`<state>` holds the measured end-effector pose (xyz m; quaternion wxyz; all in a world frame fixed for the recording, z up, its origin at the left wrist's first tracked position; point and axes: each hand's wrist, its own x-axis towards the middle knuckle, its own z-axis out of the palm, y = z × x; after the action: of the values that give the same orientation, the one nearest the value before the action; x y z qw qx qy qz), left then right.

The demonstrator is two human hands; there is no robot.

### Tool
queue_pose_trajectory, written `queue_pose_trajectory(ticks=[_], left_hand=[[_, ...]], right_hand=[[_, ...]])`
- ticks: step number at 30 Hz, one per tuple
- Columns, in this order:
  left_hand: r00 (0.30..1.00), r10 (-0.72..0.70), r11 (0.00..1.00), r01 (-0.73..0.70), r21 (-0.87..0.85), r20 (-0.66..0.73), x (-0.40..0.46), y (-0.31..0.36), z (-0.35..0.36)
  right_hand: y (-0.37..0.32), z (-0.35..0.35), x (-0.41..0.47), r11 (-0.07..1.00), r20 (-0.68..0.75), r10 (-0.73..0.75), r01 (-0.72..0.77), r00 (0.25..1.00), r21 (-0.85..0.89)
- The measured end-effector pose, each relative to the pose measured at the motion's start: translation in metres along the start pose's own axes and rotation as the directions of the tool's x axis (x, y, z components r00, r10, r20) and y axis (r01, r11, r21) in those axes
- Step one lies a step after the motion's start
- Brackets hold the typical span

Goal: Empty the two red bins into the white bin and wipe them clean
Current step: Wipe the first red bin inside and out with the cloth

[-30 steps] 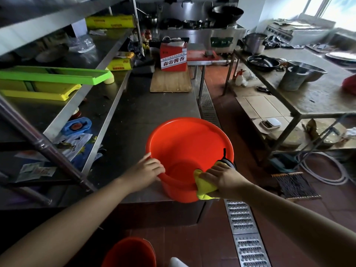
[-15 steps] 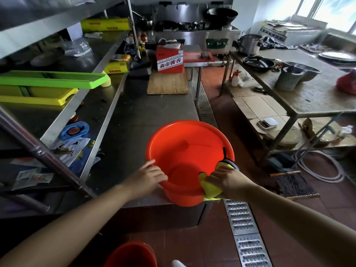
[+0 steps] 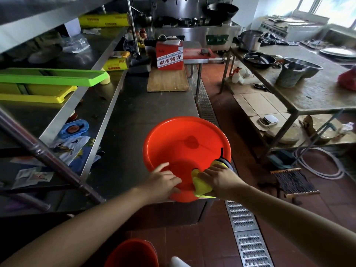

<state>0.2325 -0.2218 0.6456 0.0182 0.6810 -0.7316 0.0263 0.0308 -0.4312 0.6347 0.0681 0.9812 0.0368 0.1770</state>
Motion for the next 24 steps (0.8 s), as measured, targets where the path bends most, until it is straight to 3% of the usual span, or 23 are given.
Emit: queue_pose_trajectory(ticks=[6,9,13,15,19,24], left_hand=[[0.990,-0.087,0.988,0.071,0.138,0.114,-0.020,-0.073,-0.023],[0.986,0.007,0.988,-0.033,0.153,0.165,0.000,-0.033,-0.018],[0.990,-0.081,0.996,0.085,-0.033,0.116,0.021,0.024,0.001],[0.997,-0.058,0.997,0.061,-0.054,0.047,0.023,0.023,-0.002],[0.995,0.052,0.998,-0.049,0.038,-0.083,0.005,-0.028,-0.007],[0.993,-0.083,0.989,0.072,0.131,0.081,-0.006,-0.091,-0.015]], right_hand=[[0.019,0.006,-0.007,1.000,-0.039,-0.025,0.025,0.999,0.004],[0.010,0.014,0.001,0.999,-0.043,-0.013,0.012,0.999,-0.031],[-0.002,0.015,0.010,0.999,-0.026,-0.007,0.006,1.000,-0.054],[0.000,0.010,0.008,0.999,-0.009,-0.013,0.013,1.000,-0.030],[0.015,-0.001,0.006,1.000,0.023,-0.008,0.008,1.000,-0.001],[0.030,-0.005,0.010,0.998,0.067,-0.034,0.030,0.997,0.059]])
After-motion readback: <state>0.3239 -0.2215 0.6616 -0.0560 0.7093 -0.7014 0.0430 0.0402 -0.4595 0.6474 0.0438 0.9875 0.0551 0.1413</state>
